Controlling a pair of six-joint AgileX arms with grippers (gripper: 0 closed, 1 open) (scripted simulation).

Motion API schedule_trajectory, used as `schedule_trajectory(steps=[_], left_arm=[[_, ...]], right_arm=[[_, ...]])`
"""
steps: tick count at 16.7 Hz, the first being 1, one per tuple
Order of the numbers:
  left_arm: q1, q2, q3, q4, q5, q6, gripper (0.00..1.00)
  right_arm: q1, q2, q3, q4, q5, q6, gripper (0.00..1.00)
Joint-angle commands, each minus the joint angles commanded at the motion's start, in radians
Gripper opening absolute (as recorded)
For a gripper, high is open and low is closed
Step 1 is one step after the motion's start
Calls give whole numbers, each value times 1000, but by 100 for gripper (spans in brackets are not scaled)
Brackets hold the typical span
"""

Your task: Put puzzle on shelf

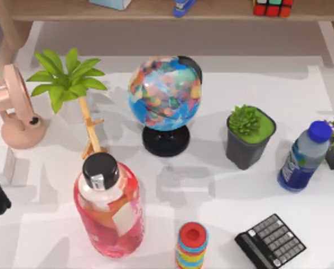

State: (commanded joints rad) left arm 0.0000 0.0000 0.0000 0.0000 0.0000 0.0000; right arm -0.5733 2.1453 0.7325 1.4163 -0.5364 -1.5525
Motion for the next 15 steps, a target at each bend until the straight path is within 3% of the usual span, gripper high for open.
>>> schedule_trajectory(steps=[10,15], left_arm=[[0,0,0,0,0,0,100],[0,0,0,0,0,0,100]], right_arm=[[70,95,233,-138,77,0,0],[75,103,243,-150,86,3,0]])
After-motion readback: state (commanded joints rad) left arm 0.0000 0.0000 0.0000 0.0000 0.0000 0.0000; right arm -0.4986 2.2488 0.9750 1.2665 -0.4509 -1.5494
